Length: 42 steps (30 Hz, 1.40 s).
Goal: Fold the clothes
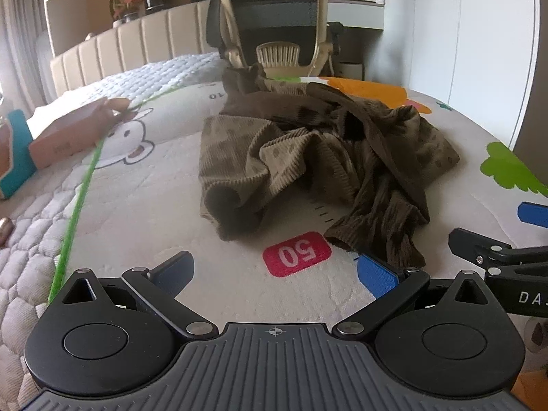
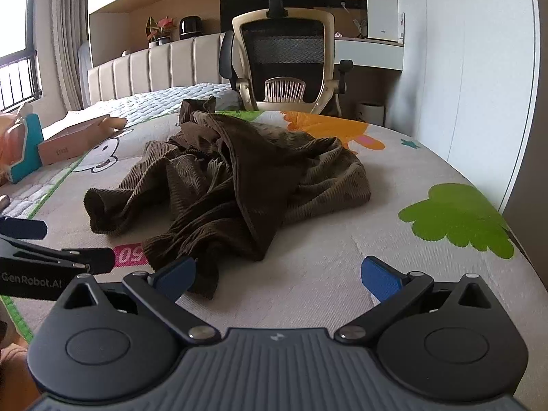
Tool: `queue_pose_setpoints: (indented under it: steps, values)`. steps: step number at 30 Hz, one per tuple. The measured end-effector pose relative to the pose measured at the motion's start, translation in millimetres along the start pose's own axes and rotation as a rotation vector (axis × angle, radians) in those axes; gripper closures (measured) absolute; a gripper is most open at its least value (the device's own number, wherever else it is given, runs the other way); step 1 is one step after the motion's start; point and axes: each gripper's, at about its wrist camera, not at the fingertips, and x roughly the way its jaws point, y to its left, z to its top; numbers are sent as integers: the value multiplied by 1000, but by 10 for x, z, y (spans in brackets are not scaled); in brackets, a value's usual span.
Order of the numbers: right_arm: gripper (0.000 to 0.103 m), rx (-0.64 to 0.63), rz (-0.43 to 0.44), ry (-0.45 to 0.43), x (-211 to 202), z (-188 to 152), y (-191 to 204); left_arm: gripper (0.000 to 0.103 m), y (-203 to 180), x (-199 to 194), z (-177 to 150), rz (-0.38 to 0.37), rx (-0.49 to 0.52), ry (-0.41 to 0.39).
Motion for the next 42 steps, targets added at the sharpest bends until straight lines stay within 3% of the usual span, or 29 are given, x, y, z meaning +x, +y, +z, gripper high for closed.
queue_pose_setpoints:
  steps: [6,15,42]
  values:
    - [0,-8,5,-12,-18,-14,-12,0,-76,42,-18,34,50,3]
    - [0,-9,1,41,57,9,24,0,23,79,-9,10,1,29]
    - [0,1,18,73,141,-1,23,0,54,120,12,4,-15,54]
